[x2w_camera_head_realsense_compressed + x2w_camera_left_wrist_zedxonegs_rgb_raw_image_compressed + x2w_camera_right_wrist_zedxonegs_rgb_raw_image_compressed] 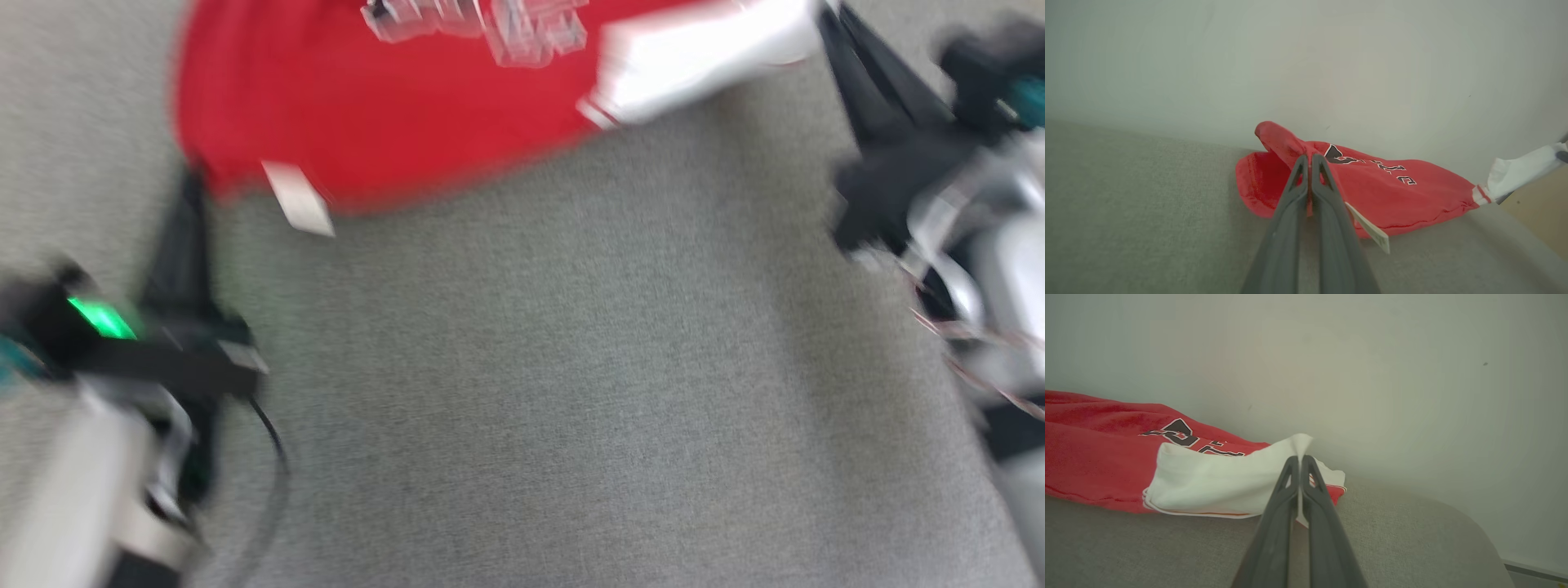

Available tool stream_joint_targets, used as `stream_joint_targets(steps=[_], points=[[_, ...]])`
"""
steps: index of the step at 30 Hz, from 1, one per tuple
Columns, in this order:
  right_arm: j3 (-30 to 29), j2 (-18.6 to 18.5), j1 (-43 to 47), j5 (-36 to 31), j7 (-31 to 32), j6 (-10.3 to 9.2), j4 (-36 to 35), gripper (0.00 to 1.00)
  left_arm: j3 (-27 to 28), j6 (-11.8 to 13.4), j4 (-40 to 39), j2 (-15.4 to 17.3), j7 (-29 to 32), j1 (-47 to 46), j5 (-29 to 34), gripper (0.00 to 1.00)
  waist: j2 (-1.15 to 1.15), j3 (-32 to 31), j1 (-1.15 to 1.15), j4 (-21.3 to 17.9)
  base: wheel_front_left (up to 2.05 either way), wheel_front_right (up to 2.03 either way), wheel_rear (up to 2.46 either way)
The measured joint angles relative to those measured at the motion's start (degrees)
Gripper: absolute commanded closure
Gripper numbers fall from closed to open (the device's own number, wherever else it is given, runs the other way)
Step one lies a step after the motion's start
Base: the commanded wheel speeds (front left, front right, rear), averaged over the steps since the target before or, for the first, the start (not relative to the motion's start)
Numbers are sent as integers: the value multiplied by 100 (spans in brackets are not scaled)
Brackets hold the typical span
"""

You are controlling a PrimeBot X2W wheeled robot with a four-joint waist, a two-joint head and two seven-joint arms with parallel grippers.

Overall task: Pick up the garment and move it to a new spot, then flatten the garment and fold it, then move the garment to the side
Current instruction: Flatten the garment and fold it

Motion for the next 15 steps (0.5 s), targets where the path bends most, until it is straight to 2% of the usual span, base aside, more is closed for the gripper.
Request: stream_joint_targets(steps=[3,6,11,15], points=[[-302,-436,943,557,762,-2,-881,100,-162,40,47,-275,0,683,53,100,-1,-250,0,71,0,0,0],[-646,-647,1986,760,1341,-2,-1596,100,-162,57,259,-545,0,1077,19,100,-1,-524,-1,146,0,0,0],[-950,-611,3289,969,2056,-2,-2243,100,-115,132,764,-932,7,1744,-179,100,-1,-989,-1,229,0,0,0],[-1112,-587,4047,1010,2568,-2,-2449,100,-140,135,1042,-989,80,2104,-330,100,-1,-1348,-2,252,0,0,0]])
